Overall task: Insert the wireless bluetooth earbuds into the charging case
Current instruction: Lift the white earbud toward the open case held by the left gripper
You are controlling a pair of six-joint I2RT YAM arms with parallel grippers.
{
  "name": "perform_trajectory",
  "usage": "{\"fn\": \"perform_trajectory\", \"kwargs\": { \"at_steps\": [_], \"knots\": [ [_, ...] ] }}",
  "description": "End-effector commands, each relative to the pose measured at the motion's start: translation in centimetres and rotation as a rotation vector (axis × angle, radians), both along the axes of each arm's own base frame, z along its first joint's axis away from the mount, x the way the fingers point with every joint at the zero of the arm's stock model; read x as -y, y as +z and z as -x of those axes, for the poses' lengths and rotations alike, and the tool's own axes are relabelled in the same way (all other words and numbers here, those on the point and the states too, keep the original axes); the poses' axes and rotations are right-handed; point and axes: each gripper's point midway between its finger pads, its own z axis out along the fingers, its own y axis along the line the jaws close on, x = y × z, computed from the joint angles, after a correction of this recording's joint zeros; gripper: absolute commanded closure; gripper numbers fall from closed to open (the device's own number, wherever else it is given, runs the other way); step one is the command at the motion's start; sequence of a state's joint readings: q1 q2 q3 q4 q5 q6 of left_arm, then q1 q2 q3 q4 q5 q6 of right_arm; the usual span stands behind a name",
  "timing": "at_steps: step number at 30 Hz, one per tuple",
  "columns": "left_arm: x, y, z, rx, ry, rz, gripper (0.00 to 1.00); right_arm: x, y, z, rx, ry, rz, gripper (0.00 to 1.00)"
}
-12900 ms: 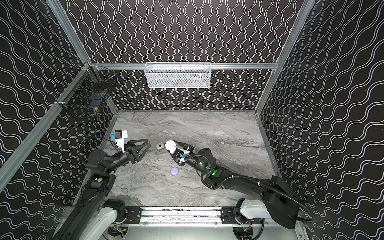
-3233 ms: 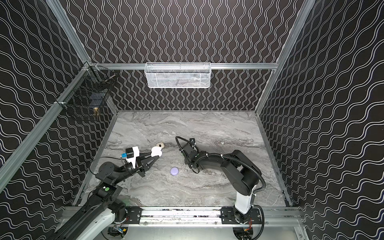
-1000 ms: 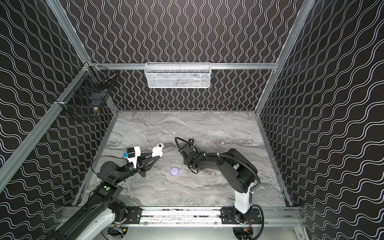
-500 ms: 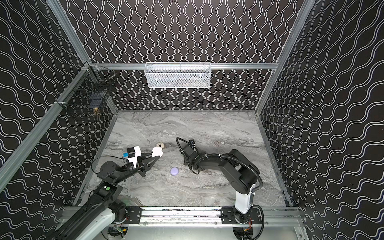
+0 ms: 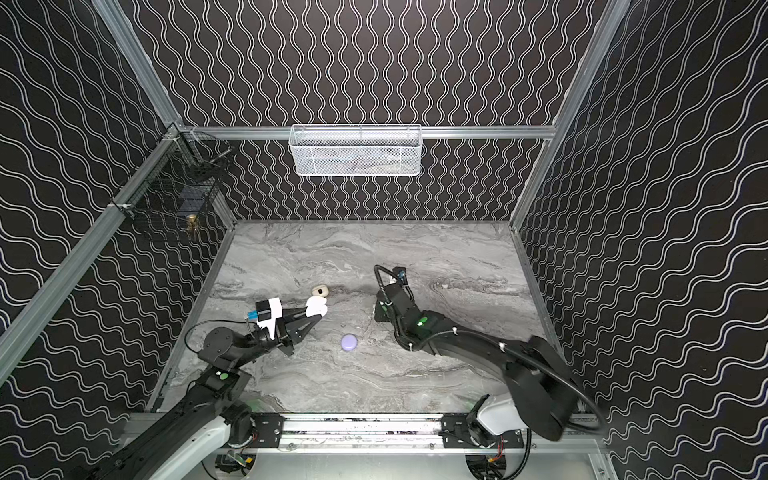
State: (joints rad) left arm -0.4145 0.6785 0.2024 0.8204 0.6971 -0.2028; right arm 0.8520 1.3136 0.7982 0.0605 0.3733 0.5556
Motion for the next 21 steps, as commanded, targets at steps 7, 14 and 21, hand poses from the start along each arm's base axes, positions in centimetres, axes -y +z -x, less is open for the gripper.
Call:
{"fn": "perform_trajectory", "kwargs": {
  "at_steps": [7,14,21],
  "knots": [
    [-0.7,2.2,6.2,0.382,-0.14,0.11,1.0,-5.0,15.4,8.0,0.417,0.345,-0.327,0.9],
    [-0.6,2.7,6.1,0.371,-0.166,0.129,1.0,-6.0,21.5,15.1,0.619,0.575,-0.525,0.9],
    [-0.9,3.3,5.7,0.351,-0.14,0.16,1.0,-6.4,22.2,17.3,0.712,0.627,-0.609,0.9]
  ]
}}
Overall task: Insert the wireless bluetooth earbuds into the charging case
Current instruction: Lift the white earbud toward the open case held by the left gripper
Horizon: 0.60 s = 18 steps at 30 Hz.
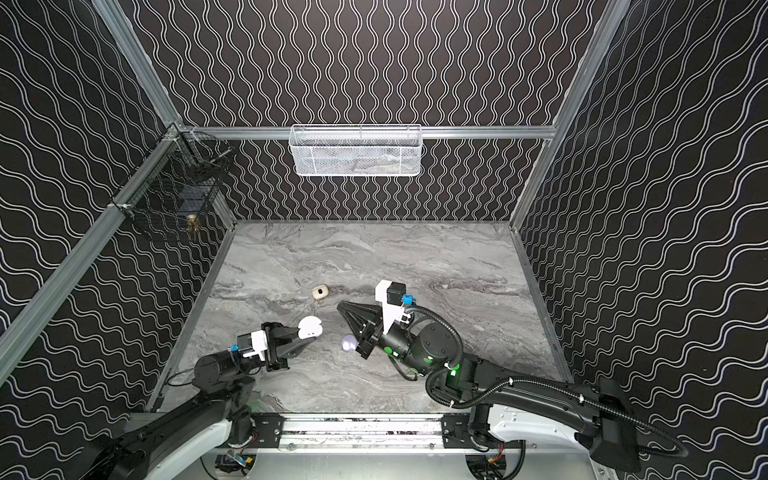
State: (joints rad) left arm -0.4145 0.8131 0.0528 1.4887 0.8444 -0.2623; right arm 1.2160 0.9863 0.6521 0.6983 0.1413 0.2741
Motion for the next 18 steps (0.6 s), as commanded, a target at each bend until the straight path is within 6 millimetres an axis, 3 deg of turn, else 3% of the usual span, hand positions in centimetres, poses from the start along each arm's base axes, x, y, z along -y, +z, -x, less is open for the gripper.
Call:
{"fn": "perform_trajectory", "kwargs": {
  "at_steps": [1,5,7,12,18],
  "knots": [
    [-0.6,1.5,0.2,0.015,0.013,0.062,1.0,0.5,2.3,1.1,0.091,0.017,-0.126,0.9],
    [-1.2,1.9,-0.3,-0.011,0.054,0.095,1.0,0.2,1.1,-2.3,0.023,-0.167,-0.061,0.89],
    [-1.5,1.4,-1.6,-0.065,0.113,0.105,1.0,1.2,0.0,-4.3,-0.054,-0.284,-0.02,0.84],
    [-2.4,-0.5,-6.8,-0.292,0.301,0.085,1.0,4.8,-4.7,-8.5,-0.235,-0.526,0.106,0.77],
    [-3.2,-1.1,-7.8,-0.365,0.317,0.079,1.0,10.4,-10.5,-14.2,-0.478,-0.69,0.182,0.77]
  ]
}}
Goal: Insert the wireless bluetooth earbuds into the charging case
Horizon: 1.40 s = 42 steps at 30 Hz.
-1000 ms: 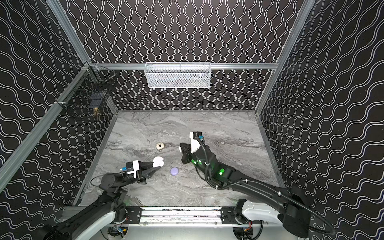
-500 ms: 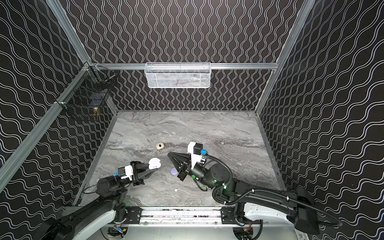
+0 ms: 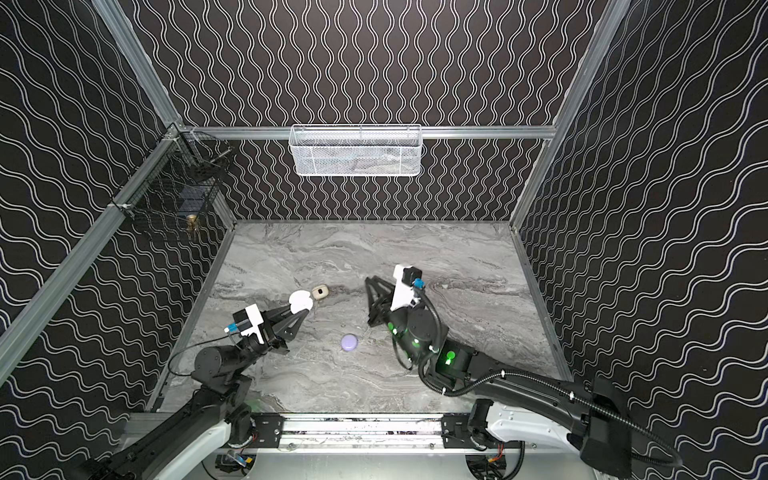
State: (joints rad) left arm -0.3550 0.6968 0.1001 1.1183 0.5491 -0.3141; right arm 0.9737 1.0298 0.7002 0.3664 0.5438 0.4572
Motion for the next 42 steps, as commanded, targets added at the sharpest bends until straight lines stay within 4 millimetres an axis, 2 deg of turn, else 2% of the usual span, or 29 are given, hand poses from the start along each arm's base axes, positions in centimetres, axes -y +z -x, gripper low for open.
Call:
{"fn": "perform_trajectory", "kwargs": {
  "at_steps": [1,3,5,6,8,12,14,16,20,23,28,32,42],
  "knots": [
    [-0.4,-0.9,-1.4,-0.089,0.036,-0.005,1.0,2.9,-4.0,-2.0,-0.186,-0.108,0.025,0.77],
    [-0.8,-1.7,-2.2,-0.122,0.071,-0.013,1.0,4.3,-5.1,-2.9,-0.263,-0.164,0.064,0.76],
    [-1.1,-2.2,-2.8,-0.145,0.086,-0.029,1.0,5.5,-5.7,-3.2,-0.342,-0.225,0.084,0.72],
    [-1.3,-2.4,-3.1,-0.157,0.097,-0.037,1.0,6.0,-6.0,-3.1,-0.383,-0.246,0.092,0.68],
    [-1.6,-3.0,-3.7,-0.179,0.122,-0.049,1.0,6.7,-6.5,-2.6,-0.467,-0.27,0.11,0.67],
    [-1.6,-3.7,-3.9,-0.177,0.124,-0.083,1.0,6.0,-8.1,-1.0,-0.624,-0.201,0.224,0.68],
    [-1.5,-4.2,-4.0,-0.184,0.125,-0.115,1.0,6.7,-11.3,1.8,-0.825,-0.166,0.364,0.71],
    [-1.6,-4.5,-4.1,-0.189,0.128,-0.134,1.0,7.3,-13.8,5.0,-0.954,-0.157,0.471,0.72],
    [-1.8,-4.2,-3.7,-0.177,0.138,-0.143,1.0,7.3,-18.0,12.4,-1.133,-0.083,0.596,0.61],
    [-1.8,-3.8,-3.3,-0.167,0.134,-0.154,1.0,8.2,-20.4,17.3,-1.251,-0.057,0.676,0.59],
    [-1.9,-3.6,-2.8,-0.162,0.133,-0.159,1.0,8.2,-23.7,23.4,-1.384,0.014,0.711,0.55],
    [-2.0,-3.4,-2.3,-0.158,0.133,-0.163,1.0,8.9,-25.5,25.9,-1.424,0.02,0.764,0.49],
    [-2.6,-3.1,-1.4,-0.144,0.156,-0.158,1.0,10.1,-28.1,27.5,-1.482,0.053,0.77,0.42]
  ]
}}
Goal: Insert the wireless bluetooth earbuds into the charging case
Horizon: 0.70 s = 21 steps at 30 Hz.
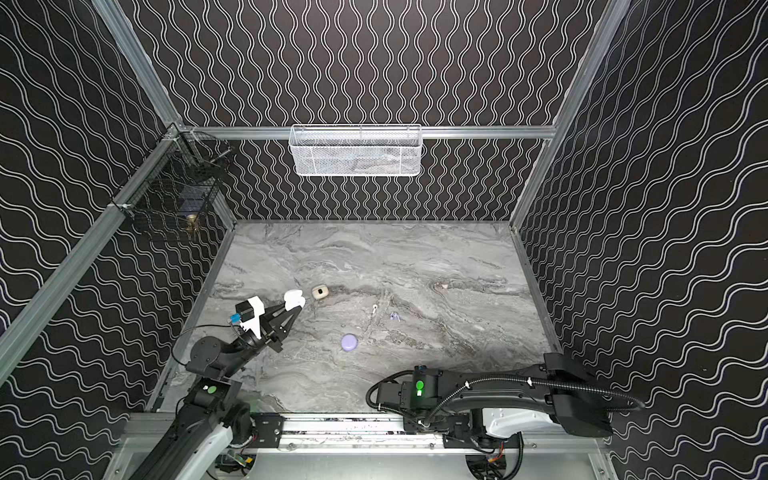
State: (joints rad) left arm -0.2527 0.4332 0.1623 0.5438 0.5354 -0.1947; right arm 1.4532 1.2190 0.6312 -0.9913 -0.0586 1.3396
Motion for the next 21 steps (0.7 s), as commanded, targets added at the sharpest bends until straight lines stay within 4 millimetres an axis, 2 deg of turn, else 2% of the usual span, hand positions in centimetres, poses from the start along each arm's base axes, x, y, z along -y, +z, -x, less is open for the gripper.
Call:
{"fn": "perform_trajectory", "kwargs": {
  "at_steps": [1,6,9,15,21],
  "knots": [
    [-0.1,-0.1,0.0,0.008,0.007,-0.015,1.0,-0.2,-0.5,0.6,-0.03,-0.037,-0.022,0.43],
    [0.0,-0.1,-0.1,0.01,0.005,-0.015,1.0,0.5,-0.3,0.5,-0.022,-0.042,0.0,0.42],
    [-0.1,-0.2,-0.2,0.008,0.008,-0.017,1.0,0.1,-0.9,0.9,-0.042,-0.04,-0.026,0.44],
    [0.0,0.0,-0.1,0.013,0.007,-0.016,1.0,0.5,-1.9,1.4,-0.065,-0.052,-0.036,0.47],
    [-0.2,-0.1,-0.1,0.015,0.019,-0.016,1.0,-0.2,-1.7,1.5,-0.062,-0.057,-0.075,0.57]
  ]
}}
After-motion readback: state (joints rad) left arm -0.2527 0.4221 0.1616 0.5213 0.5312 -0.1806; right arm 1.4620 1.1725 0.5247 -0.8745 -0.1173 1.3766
